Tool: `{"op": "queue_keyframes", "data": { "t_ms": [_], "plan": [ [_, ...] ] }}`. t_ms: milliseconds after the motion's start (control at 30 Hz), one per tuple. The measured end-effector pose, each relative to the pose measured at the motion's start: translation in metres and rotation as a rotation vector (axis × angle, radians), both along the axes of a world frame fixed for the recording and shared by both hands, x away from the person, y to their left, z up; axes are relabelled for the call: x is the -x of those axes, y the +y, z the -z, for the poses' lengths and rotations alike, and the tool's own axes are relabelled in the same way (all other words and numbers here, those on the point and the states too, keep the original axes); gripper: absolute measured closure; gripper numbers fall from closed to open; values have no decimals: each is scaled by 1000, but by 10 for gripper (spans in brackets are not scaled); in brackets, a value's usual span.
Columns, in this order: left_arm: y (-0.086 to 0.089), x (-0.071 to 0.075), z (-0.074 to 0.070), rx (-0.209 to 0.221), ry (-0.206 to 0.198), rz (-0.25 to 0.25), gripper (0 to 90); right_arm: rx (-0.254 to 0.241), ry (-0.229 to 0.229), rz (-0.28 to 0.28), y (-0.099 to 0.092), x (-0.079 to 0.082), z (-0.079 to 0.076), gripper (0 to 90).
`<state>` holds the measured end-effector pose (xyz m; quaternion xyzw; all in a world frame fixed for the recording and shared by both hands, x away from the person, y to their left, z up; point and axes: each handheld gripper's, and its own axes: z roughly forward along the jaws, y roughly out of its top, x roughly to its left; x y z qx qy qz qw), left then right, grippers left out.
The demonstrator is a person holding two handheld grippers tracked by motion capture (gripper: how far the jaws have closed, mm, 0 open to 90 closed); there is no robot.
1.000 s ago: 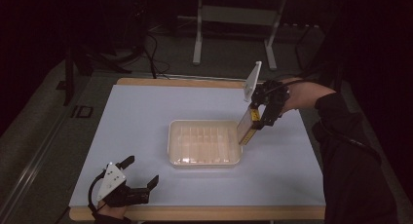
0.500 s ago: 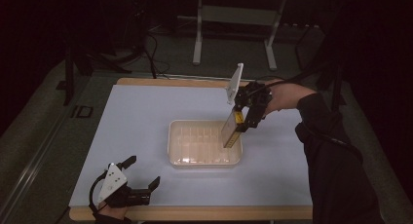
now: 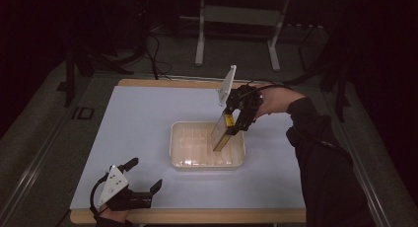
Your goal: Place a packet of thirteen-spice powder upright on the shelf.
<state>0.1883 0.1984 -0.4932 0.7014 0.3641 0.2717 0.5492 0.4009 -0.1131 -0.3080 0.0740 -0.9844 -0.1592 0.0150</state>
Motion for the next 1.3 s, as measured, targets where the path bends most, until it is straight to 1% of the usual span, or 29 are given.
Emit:
{"op": "queue_keyframes", "data": {
  "t_ms": [33, 67, 100, 133, 200, 233, 267, 333, 500, 567, 633, 667, 733, 900, 1033, 1300],
  "plan": [
    [0, 0, 0, -1, -1, 0, 0, -18, 5, 4, 2, -2, 4, 319],
    [0, 0, 0, -1, -1, 1, 0, -18, 5, 4, 2, -2, 4, 319],
    [0, 0, 0, -4, -2, 1, 0, -28, 12, 7, 4, -5, 8, 319],
    [0, 0, 0, -4, -1, 1, 0, -28, 12, 7, 4, -5, 8, 319],
    [0, 0, 0, -4, -1, 3, 0, -27, 17, 15, 7, -9, 17, 319],
    [0, 0, 0, -5, -2, 4, 0, -27, 17, 15, 7, -9, 17, 319],
    [0, 0, 0, -6, -3, 5, 0, -29, 18, 18, 8, -12, 21, 319],
    [0, 0, 0, -5, -3, 7, 0, -39, 8, 29, 8, -14, 24, 319],
    [0, 0, 0, -6, -4, 9, 0, -54, 15, 36, 7, -19, 30, 319],
    [0, 0, 0, -7, -4, 10, 0, -38, 26, 38, 7, -22, 38, 319],
    [0, 0, 0, -7, -3, 9, 0, -33, 31, 37, 6, -23, 40, 319],
    [0, 0, 0, -6, -3, 9, 0, -21, 28, 40, 6, -25, 44, 319],
    [0, 0, 0, -7, -3, 10, 0, -10, 37, 42, 5, -26, 47, 319],
    [0, -1, 0, -9, -2, 12, 0, -8, 41, 46, 7, -27, 51, 318],
    [0, 0, 0, -7, -4, 12, 0, 3, 46, 59, 11, -28, 56, 318],
    [-1, -1, 0, -12, 0, 19, 0, 3, 46, 60, 16, -29, 60, 318]
  ]
}}
